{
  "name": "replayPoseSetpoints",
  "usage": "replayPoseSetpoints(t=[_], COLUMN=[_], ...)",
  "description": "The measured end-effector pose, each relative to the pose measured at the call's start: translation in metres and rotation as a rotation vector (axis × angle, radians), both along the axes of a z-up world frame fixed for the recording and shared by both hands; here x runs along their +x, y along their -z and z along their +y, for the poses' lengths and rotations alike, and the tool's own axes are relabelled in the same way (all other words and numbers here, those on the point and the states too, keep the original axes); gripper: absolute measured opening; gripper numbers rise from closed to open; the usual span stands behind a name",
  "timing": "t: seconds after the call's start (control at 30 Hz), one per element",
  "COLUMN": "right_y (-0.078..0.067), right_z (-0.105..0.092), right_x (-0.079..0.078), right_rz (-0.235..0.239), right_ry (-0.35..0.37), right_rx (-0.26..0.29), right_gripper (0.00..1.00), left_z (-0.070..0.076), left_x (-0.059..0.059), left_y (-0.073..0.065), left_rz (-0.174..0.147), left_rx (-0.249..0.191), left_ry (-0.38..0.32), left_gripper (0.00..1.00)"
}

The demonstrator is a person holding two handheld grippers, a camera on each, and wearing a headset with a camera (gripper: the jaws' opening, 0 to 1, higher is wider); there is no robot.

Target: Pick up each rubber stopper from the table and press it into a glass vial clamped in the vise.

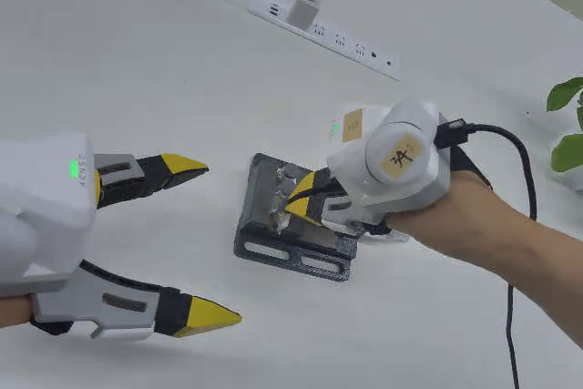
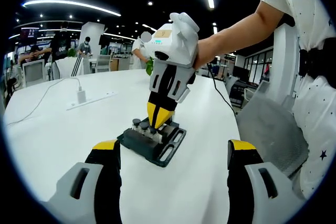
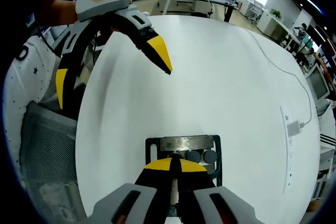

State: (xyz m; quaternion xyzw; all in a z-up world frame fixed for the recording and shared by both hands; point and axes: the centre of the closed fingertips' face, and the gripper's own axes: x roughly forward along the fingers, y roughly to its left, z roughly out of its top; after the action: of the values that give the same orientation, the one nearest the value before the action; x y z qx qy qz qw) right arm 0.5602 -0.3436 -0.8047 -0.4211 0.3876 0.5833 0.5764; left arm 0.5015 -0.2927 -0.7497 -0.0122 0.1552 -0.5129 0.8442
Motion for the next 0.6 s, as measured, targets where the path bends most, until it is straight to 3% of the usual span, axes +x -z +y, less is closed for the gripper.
replayPoseSetpoints(t=[0.6], right_y=[0.0017], right_z=[0.0005], right_x=[-0.0012], right_rz=[0.019], right_ry=[-0.013], right_rx=[-0.040], right_gripper=[0.00], left_z=[-0.0002], left_x=[-0.0006], left_y=[0.0007], left_rz=[0.000], left_rx=[-0.003], left_ry=[-0.002], left_gripper=[0.83])
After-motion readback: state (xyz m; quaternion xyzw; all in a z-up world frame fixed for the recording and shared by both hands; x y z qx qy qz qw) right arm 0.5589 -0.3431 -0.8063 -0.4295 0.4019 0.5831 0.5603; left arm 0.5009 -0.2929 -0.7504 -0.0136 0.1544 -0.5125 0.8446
